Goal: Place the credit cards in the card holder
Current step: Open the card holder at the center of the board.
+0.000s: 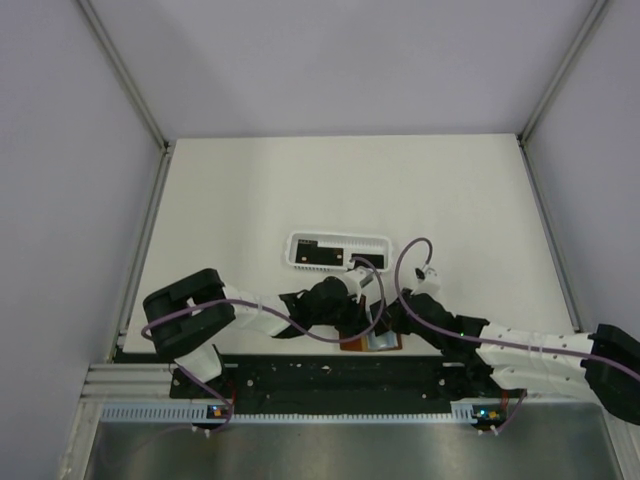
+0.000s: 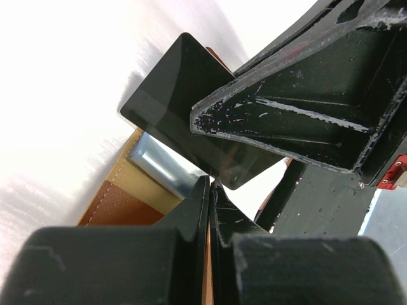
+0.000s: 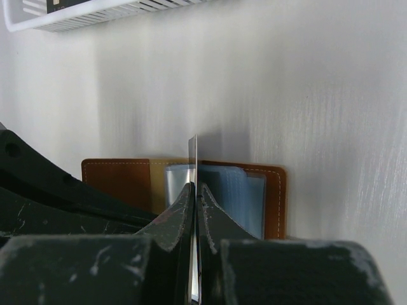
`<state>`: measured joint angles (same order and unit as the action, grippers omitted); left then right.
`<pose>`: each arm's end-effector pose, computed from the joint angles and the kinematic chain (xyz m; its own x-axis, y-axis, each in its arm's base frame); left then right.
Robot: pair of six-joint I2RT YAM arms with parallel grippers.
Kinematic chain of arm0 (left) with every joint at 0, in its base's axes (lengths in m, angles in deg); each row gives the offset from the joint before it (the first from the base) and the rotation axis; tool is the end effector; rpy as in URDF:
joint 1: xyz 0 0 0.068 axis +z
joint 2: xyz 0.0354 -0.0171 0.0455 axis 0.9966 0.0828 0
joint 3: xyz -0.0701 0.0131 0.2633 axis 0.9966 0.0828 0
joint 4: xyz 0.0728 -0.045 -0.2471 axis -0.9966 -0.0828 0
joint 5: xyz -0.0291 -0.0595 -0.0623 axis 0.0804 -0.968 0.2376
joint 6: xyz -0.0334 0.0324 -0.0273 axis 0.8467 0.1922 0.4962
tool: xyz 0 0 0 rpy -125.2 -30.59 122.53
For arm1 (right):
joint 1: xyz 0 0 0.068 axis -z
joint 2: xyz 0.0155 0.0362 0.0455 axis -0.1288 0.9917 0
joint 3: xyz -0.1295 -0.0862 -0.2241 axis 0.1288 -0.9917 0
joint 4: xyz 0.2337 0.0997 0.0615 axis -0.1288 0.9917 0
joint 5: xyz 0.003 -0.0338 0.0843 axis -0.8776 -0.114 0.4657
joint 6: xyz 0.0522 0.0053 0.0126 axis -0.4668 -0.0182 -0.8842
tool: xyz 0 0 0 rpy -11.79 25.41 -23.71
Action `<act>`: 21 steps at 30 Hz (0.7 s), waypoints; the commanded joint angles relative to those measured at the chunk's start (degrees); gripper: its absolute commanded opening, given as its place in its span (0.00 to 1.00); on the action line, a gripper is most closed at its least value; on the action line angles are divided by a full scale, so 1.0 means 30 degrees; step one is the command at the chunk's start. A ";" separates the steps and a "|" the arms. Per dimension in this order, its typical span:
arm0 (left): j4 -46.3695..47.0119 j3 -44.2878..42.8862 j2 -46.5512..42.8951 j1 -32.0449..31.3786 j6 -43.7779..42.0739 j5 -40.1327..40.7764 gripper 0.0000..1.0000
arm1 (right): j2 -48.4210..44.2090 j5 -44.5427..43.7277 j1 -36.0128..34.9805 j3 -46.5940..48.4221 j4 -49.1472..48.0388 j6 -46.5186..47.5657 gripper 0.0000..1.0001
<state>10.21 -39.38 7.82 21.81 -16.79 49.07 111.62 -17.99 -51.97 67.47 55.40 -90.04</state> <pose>0.1283 -0.2709 0.1312 -0.7495 0.2377 -0.6179 0.6297 0.5438 -0.5547 0.0957 0.1372 0.1344 -0.7324 0.3902 -0.5580 -0.0372 0.7953 0.6050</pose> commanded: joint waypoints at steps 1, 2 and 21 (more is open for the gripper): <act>-0.0844 0.0743 0.1303 -0.0065 0.0028 0.0184 0.00 | -0.0931 -0.0611 -0.0277 -0.0346 0.3066 0.0282 0.00; -0.0844 0.0714 0.1478 -0.0064 0.0058 0.0125 0.00 | -0.1283 -0.0756 -0.0306 -0.0316 0.3416 0.0253 0.00; -0.1195 0.0480 0.2359 -0.0064 0.0439 0.0272 0.00 | -0.8081 -0.0963 -0.0277 -0.0315 0.9601 0.0428 0.00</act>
<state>16.07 -39.32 11.43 21.81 -14.17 47.62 89.36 -20.46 -52.13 67.45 80.06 -89.43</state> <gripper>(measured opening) 0.012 0.006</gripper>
